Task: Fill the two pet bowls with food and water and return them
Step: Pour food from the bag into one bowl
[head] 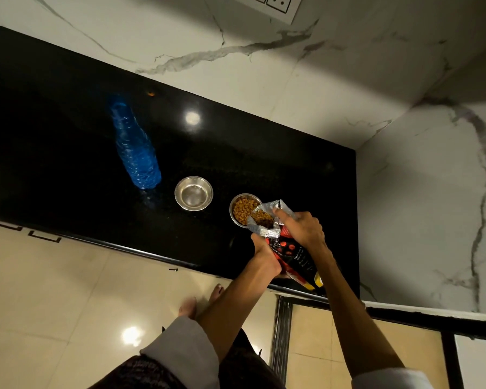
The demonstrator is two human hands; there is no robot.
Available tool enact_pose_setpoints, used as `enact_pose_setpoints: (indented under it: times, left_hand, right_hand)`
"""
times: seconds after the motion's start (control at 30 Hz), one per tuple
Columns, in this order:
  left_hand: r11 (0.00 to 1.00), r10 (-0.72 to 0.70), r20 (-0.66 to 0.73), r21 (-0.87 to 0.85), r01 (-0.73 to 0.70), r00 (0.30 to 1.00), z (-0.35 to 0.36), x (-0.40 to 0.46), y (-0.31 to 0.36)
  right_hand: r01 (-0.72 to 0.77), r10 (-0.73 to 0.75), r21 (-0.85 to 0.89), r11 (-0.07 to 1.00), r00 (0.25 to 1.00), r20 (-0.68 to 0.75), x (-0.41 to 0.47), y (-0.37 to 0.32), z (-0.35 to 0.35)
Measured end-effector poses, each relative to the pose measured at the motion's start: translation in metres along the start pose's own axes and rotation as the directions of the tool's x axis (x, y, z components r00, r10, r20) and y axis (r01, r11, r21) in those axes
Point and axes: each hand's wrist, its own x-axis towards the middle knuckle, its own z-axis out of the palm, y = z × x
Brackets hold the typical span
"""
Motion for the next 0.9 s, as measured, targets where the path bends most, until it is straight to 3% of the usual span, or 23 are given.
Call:
enact_pose_setpoints:
  times: [0.9]
  left_hand:
    - [1.0,-0.023,0.02,0.007,0.022,1.0,0.002,0.002,-0.006]
  right_hand:
    - [-0.033,0.033,-0.009,0.999,0.999,0.019,-0.008,-0.004,-0.012]
